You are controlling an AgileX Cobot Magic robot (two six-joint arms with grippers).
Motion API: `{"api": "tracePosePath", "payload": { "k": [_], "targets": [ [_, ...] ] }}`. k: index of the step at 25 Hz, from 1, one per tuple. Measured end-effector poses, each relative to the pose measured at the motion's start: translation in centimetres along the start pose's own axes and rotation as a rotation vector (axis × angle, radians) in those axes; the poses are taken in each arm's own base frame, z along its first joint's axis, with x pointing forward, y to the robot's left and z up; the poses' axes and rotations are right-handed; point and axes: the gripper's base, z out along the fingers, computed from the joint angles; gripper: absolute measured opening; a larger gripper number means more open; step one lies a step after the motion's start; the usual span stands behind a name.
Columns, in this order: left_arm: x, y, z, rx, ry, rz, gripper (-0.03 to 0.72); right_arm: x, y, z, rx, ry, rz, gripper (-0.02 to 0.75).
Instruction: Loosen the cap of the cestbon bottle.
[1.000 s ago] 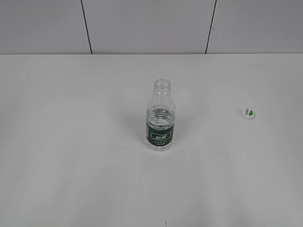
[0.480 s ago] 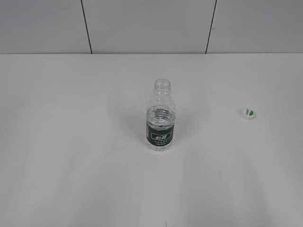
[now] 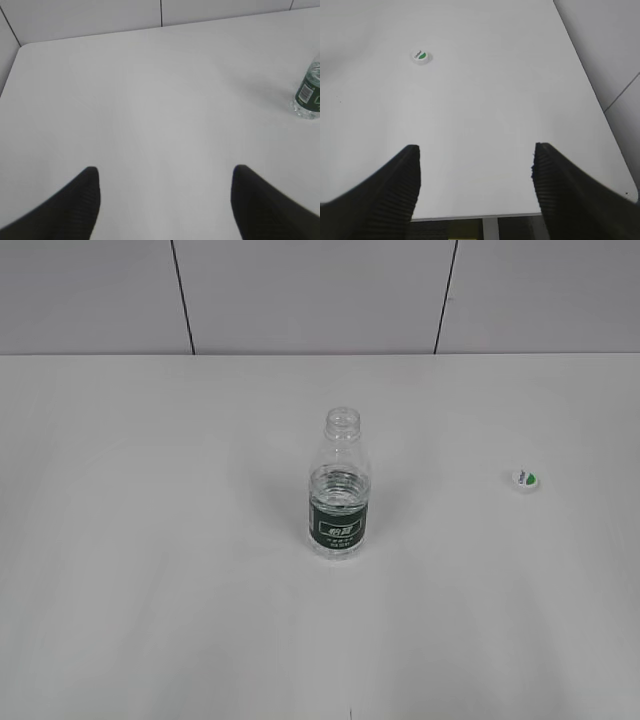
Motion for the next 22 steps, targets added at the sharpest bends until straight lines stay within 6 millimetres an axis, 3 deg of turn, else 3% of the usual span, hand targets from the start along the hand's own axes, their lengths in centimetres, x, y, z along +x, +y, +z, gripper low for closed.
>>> {"api": "tracePosePath", "payload": {
  "k": [22],
  "targets": [
    [0.0,0.0,0.0,0.0,0.0,0.0,0.467,-0.02,0.01,0.0,-0.001,-0.002,-0.033,0.534]
  ]
}}
